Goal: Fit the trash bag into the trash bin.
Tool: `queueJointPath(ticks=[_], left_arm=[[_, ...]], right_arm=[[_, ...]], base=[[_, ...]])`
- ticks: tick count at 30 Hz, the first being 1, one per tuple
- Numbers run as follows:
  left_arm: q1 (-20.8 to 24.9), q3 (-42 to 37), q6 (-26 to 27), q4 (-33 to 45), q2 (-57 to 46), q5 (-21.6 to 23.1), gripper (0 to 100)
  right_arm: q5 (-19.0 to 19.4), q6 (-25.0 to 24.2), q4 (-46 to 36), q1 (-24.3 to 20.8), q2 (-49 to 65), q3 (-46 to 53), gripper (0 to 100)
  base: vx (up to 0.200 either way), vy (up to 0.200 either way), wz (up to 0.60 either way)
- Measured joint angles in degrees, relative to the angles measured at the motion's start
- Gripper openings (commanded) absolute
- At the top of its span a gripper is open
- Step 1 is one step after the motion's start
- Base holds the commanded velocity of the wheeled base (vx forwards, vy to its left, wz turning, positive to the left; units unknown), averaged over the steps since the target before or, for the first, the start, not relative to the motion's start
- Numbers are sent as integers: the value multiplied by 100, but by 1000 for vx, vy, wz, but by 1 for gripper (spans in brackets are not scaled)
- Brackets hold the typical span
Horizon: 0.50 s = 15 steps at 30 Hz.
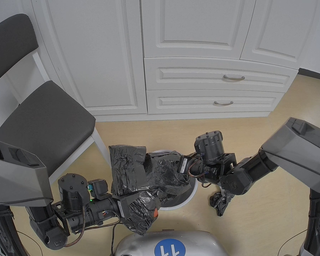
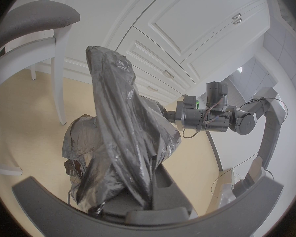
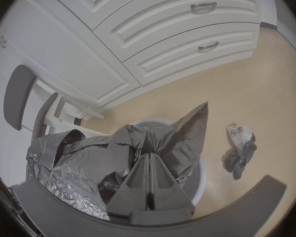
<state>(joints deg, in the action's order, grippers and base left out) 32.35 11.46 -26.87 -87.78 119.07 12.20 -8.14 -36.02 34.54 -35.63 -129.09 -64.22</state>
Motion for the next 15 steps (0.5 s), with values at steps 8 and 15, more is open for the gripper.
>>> queueJointPath(ticks=[8,15], left_arm=[[0,102,0,0,144,-46,0],[-190,254,227,0,238,-77,0]], right_arm=[[5,-190,202,-251,-686,-236,0],[98,-330,169,-315,-986,-380,0]], base=[[0,0,0],[0,0,0]])
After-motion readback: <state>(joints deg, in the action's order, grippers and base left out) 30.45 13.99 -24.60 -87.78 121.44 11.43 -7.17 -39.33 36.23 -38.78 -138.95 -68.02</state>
